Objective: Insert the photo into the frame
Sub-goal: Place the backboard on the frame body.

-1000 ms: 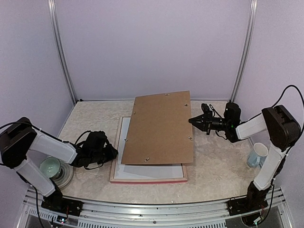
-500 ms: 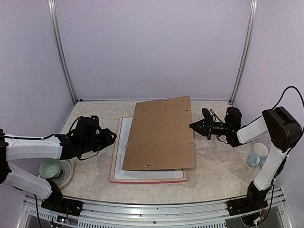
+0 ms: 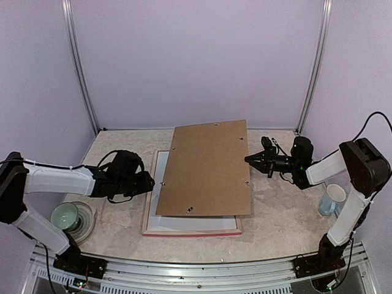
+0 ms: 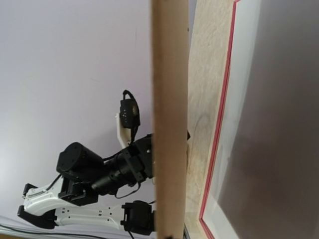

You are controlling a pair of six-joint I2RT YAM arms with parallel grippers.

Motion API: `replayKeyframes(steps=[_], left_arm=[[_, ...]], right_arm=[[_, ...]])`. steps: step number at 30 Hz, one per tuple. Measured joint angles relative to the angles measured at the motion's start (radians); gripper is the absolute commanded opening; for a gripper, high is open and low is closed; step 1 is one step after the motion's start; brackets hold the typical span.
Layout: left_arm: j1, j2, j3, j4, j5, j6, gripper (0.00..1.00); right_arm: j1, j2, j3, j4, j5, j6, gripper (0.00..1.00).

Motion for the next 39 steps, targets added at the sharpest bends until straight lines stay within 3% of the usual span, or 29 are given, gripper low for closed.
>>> replayKeyframes(steps=[24,39], left_arm=[[0.001,0.126,0.067,-0.022,0.004,0.025,0.48],[0.008,0.129,0.067,-0.033,-0.017,0.029,0.48]], right_arm=[[0.074,0.018,0.000,0.080,0.020,0.026,0.00],[0.087,0.212,0.004,0.217,0.023,0.085,0.00]])
